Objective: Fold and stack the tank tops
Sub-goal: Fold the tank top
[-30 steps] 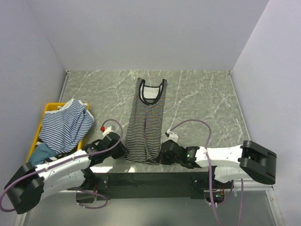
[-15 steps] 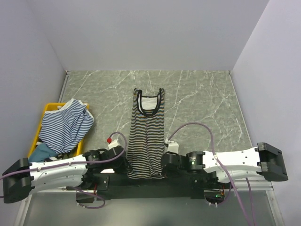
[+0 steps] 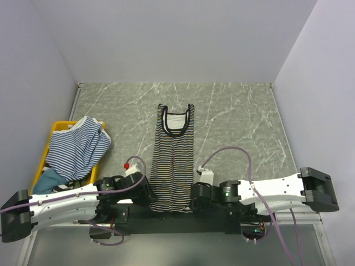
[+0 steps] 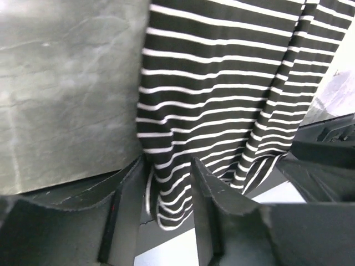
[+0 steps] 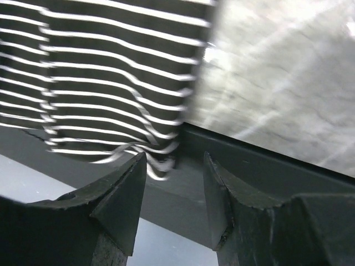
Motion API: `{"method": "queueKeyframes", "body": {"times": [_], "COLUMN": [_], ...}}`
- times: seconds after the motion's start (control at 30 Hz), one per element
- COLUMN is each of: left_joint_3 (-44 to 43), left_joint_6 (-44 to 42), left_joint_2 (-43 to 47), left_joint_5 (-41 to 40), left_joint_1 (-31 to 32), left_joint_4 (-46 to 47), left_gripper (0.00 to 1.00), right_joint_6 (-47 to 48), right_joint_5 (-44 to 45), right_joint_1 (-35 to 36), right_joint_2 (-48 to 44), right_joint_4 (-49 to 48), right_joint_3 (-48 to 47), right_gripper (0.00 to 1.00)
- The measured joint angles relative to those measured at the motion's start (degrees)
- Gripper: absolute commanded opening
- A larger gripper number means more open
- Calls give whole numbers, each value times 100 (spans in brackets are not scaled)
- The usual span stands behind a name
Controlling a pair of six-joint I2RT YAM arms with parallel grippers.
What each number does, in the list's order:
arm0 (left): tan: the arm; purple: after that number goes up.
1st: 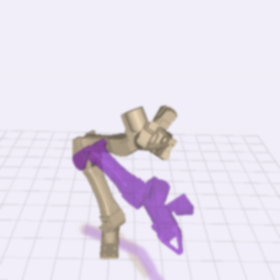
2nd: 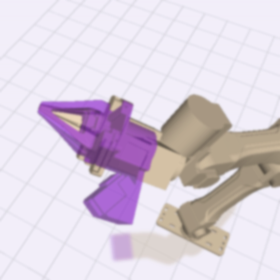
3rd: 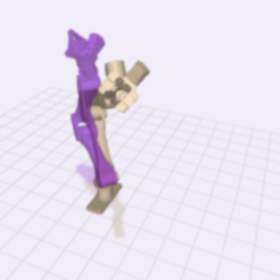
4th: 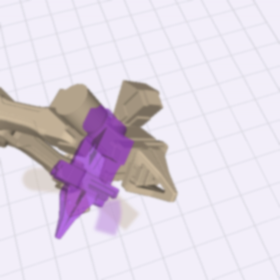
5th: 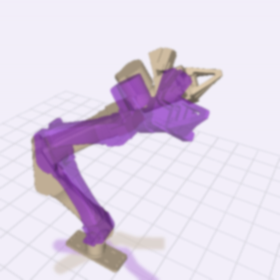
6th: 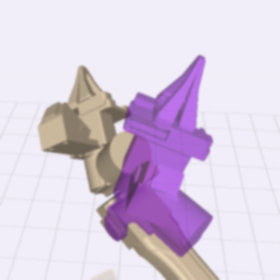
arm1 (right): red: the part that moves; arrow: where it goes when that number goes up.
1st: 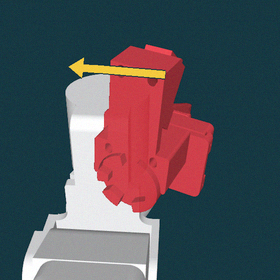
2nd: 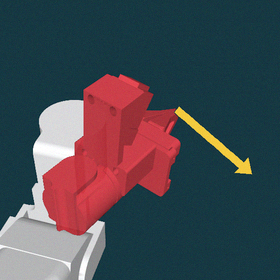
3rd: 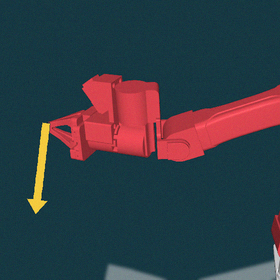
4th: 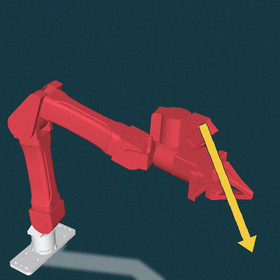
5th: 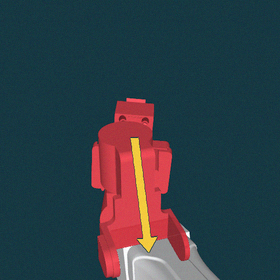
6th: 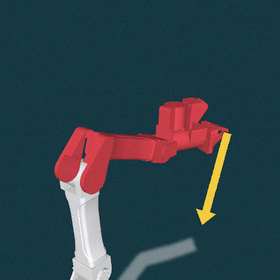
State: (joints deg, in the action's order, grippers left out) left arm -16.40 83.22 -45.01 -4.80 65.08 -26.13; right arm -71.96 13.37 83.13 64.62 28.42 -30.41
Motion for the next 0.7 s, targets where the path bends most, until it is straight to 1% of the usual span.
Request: {"method": "queueKeyframes", "body": {"times": [0.1, 0.2, 0.33, 0.43, 0.53, 0.57, 0.63, 0.67, 0.7], "left_joint_3": [0, 0, 0, 0, 0, 0, 20, 37, 66], "left_joint_6": [2, 2, 0, -44, -101, -103, -107, -101, -94], "left_joint_2": [197, 208, 201, 199, 175, 175, 175, 175, 175], "left_joint_5": [-2, 28, 92, 101, 131, 138, 225, 304, 378], "left_joint_1": [0, 0, 0, 0, 0, 0, 15, 37, 68], "left_joint_4": [-260, -391, -376, -378, -387, -389, -382, -372, -354], "left_gripper": [47, 54, 54, 51, 45, 39, 35, 28, 25], "right_joint_6": [-264, -470, -610, -675, -728, -748, -789, -800, -813], "right_joint_5": [-103, -157, -229, -262, -297, -304, -330, -337, -339], "right_joint_1": [15, 28, 111, 177, 208, 214, 223, 223, 223], "right_joint_2": [-332, -501, -428, -310, -214, -205, -205, -205, -205], "right_joint_4": [-146, -343, -551, -721, -835, -835, -835, -837, -835], "right_joint_3": [444, 610, 614, 616, 610, 610, 610, 610, 610], "right_gripper": [53, 53, 53, 51, 44, 39, 36, 30, 27]}}
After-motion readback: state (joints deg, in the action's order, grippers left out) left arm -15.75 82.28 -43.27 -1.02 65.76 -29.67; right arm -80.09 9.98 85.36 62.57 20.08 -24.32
